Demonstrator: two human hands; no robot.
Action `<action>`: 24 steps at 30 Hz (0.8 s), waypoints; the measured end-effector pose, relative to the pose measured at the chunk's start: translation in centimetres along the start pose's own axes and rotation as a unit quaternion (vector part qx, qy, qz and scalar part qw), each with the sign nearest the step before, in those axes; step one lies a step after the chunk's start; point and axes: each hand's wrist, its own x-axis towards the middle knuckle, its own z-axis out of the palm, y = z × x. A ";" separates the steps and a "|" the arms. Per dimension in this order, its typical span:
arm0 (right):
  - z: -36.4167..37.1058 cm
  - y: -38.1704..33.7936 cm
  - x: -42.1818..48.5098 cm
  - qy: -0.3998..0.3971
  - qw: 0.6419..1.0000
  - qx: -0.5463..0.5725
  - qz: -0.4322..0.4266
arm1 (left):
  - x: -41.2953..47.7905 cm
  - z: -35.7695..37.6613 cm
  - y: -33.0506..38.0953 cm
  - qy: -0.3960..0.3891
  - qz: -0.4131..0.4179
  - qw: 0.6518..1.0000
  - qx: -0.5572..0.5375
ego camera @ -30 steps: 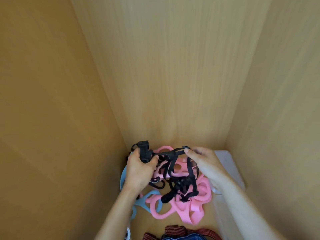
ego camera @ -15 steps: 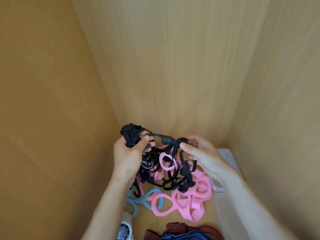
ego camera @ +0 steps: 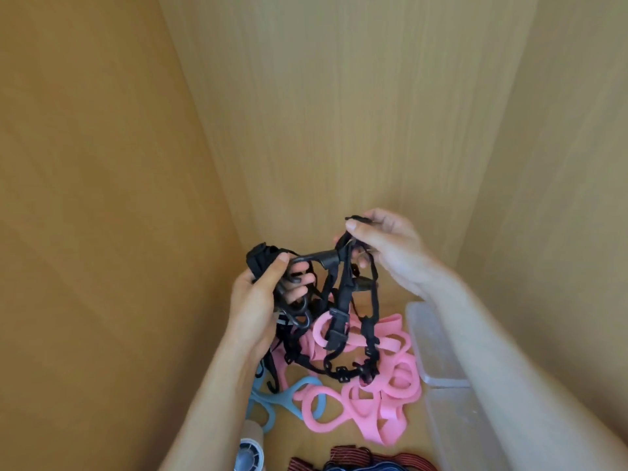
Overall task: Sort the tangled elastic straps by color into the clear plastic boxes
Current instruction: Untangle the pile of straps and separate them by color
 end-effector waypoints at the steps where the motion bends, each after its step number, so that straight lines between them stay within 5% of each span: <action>1: 0.2 -0.3 0.1 0.000 1.000 0.016 -0.003 | 0.0 -0.3 -0.5 -0.002 -0.017 1.000 -0.011; 4: 0.5 -1.7 0.4 0.005 0.996 0.082 -0.020 | 0.4 -1.4 -2.0 0.028 -0.057 0.998 -0.011; 8: 0.5 -4.1 1.0 0.023 0.988 0.149 -0.047 | 0.5 -2.1 -4.3 0.061 -0.075 0.988 0.122; 15: 0.6 -8.7 1.8 0.043 0.979 0.183 -0.075 | -0.5 -1.3 -5.8 -0.001 -0.095 0.973 0.211; 24: 2.8 -12.9 2.8 0.107 0.966 0.208 -0.112 | -0.9 1.7 -4.5 -0.086 -0.011 0.971 0.224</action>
